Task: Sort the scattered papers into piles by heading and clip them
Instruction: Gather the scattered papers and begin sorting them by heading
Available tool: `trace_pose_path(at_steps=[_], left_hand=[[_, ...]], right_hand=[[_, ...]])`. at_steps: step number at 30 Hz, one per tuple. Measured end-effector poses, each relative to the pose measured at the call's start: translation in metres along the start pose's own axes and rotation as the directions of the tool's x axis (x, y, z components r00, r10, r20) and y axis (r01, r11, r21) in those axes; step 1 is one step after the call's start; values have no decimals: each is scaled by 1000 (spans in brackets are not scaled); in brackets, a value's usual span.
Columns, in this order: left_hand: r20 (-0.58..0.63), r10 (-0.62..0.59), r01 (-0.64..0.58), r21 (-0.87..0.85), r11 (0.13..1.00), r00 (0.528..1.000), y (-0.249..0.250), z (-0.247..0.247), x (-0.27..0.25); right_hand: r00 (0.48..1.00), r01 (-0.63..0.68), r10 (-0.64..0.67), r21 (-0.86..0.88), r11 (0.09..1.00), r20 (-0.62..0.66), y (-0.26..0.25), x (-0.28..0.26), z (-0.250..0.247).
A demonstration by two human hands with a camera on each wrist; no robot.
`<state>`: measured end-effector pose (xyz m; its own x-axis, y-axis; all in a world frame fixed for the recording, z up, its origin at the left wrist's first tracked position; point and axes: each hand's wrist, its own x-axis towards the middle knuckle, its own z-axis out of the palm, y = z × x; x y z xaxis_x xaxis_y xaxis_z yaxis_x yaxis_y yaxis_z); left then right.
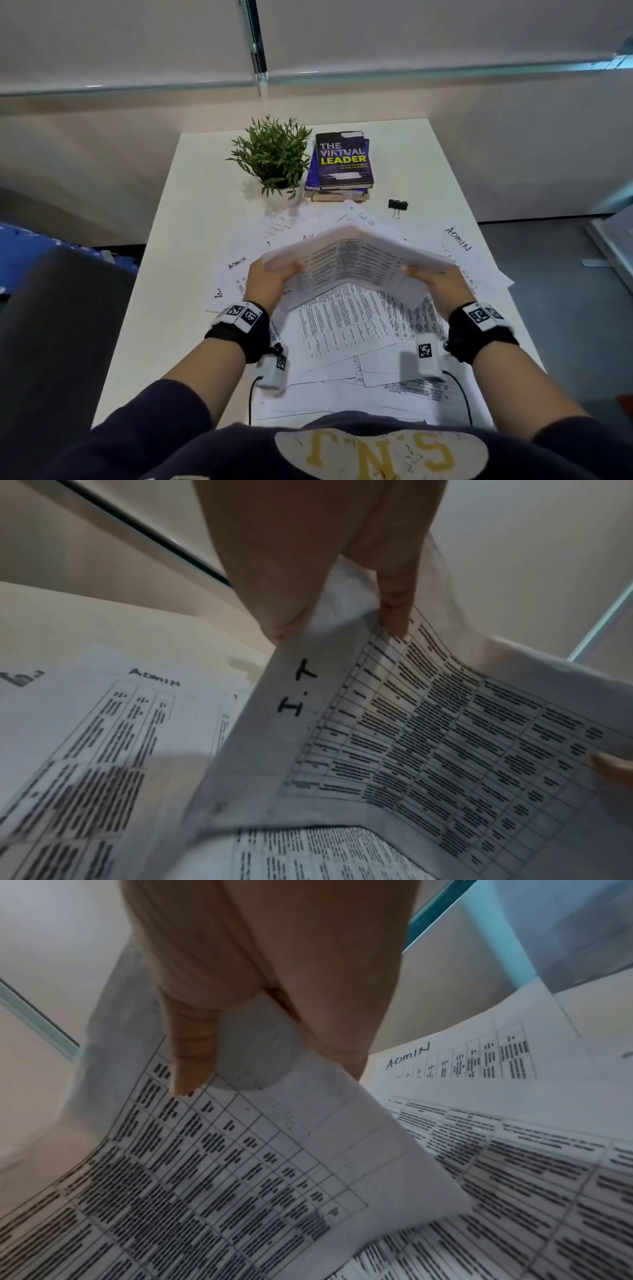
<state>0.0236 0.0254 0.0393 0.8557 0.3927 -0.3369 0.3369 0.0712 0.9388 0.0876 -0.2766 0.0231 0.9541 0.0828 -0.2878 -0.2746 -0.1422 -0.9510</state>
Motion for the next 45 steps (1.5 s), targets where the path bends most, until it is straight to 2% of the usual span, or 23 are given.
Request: trace_pose_path(at_steps=[6,11,15,17,19,22,26,29,31,36,39,41,42,43,45], left_hand=[[4,129,-129,37,991,992,6,-14,7],[-43,126,-129,-51,990,991,4,-13,9],[-63,107,-110,-58,992,992,3,-13,13],[-57,109,-112,-55,992,992,4,-13,12],[-28,133,-134,-21,991,991,2,-12,10],[4,148,-148,71,986,989,-6,-9,10],[-12,125,-123,107,987,992,-7,-1,11],[-63,96,-94,26,995,993,-1,-3,14],[-58,106,-104,46,994,993,0,-8,15],[34,-25,20,141,990,999,-17,-7,6],[38,-7,-1,215,977,999,-12,-1,8],[54,26,-38,233,972,998,5,1,11],[75,60,-77,250,965,995,16,2,13],[106,98,-125,280,952,989,29,2,14],[166,188,-235,341,910,968,53,5,15]], right_hand=[[995,92,-95,-71,993,-44,-15,-3,-13],[961,266,-274,-154,952,-35,-27,-8,-15],[920,371,-391,-360,856,18,-26,-9,-12],[927,344,-374,-377,860,-8,-26,-9,-13],[943,294,-327,-307,905,-61,-29,-8,-15],[981,164,-171,-84,983,-88,-26,-6,-12],[996,-9,6,-30,999,-88,-17,-3,3],[995,7,-8,-12,1000,-95,-23,-2,5],[995,20,-19,9,1000,-102,-24,-2,1],[987,-155,154,-3,988,-38,-4,-6,-1],[983,-165,164,-5,986,-77,-7,-5,-5],[982,-109,92,-96,989,-164,-21,1,-11],[980,-63,22,-204,977,-199,-28,6,-14],[974,-15,-67,-358,934,-217,-38,11,-17],[953,68,-247,-674,736,-173,-56,19,-18]])
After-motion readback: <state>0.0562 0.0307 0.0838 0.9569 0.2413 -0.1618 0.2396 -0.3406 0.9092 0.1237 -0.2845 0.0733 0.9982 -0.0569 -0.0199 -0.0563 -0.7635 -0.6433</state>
